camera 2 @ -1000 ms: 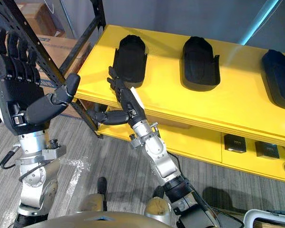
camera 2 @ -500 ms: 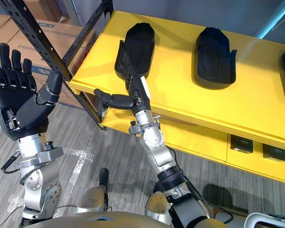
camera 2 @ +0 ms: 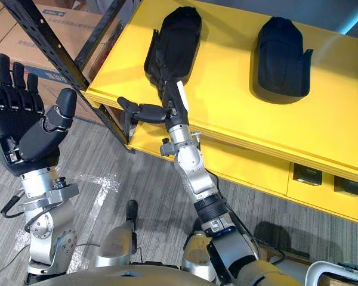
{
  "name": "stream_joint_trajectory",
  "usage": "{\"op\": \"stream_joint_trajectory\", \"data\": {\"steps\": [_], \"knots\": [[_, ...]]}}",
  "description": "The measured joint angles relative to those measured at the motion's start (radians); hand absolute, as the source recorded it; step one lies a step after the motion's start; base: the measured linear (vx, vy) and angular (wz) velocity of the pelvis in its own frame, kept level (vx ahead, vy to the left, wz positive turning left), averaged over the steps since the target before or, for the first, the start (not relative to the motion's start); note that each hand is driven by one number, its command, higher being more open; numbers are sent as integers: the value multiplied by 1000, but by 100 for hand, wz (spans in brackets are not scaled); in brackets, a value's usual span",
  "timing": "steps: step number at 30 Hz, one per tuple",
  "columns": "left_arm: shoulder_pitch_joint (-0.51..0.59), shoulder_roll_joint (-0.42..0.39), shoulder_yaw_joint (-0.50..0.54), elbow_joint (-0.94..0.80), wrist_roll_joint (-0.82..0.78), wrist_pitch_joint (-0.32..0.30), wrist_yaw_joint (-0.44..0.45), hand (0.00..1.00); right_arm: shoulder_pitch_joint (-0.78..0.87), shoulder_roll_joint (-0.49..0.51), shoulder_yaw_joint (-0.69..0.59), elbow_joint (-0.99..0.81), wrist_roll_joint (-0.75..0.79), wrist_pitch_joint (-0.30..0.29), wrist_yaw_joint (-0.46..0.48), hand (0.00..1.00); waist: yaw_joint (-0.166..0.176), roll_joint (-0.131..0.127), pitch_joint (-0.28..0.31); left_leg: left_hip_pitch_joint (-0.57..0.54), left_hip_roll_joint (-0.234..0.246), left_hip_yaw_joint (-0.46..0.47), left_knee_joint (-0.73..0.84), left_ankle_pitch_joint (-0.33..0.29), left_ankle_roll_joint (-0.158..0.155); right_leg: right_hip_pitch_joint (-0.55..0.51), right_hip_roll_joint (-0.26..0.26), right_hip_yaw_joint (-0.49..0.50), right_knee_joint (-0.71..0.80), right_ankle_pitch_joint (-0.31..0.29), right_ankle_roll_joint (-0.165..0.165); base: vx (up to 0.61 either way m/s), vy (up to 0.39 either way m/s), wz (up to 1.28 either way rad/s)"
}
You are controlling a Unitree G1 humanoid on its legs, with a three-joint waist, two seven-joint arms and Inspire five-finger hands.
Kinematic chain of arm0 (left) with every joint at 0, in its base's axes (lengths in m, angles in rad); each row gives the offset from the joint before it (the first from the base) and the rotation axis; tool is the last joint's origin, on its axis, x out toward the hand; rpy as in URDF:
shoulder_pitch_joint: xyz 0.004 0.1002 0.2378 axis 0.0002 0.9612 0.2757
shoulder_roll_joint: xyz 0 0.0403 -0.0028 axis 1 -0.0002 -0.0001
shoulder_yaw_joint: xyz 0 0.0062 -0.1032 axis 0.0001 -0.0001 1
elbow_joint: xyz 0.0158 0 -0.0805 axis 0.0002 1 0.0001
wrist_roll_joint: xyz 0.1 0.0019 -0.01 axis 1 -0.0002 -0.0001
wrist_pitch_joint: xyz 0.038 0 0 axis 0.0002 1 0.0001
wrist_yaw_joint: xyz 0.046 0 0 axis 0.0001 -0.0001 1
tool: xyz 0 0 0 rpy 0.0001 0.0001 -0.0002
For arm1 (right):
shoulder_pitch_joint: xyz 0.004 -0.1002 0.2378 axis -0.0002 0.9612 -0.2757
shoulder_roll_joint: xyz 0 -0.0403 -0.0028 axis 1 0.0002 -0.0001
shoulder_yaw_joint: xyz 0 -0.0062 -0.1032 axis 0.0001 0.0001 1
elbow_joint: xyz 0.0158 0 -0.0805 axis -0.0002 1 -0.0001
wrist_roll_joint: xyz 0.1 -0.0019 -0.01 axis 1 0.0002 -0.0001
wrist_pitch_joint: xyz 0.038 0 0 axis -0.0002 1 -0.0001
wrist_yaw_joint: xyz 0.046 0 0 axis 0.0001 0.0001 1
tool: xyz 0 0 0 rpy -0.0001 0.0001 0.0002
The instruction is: Walk over and take three plastic housings, then place them on the shelf
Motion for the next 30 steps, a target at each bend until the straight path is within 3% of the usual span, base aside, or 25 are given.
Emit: {"op": "stream_joint_trajectory", "data": {"steps": [11,25,30], "knots": [[-6,-18,0,0,-11,0,-5,100,-85,-37,-74,73,3,0,-8,100,5,11,18,-2,-3,-5,0,5,0,-17,-12,0,43,-21,-3,0,0,0],[-11,-18,-1,0,-18,0,-17,100,-106,-39,-82,69,15,0,71,100,-2,12,19,2,-3,-3,0,8,0,-21,-13,5,52,-23,0,0,0,0],[-11,-18,-5,0,-34,0,-40,100,-37,-34,-44,-98,48,-1,94,100,-2,10,18,24,0,10,-6,8,-1,1,-8,10,37,-19,4,2,-7,-5]]}}
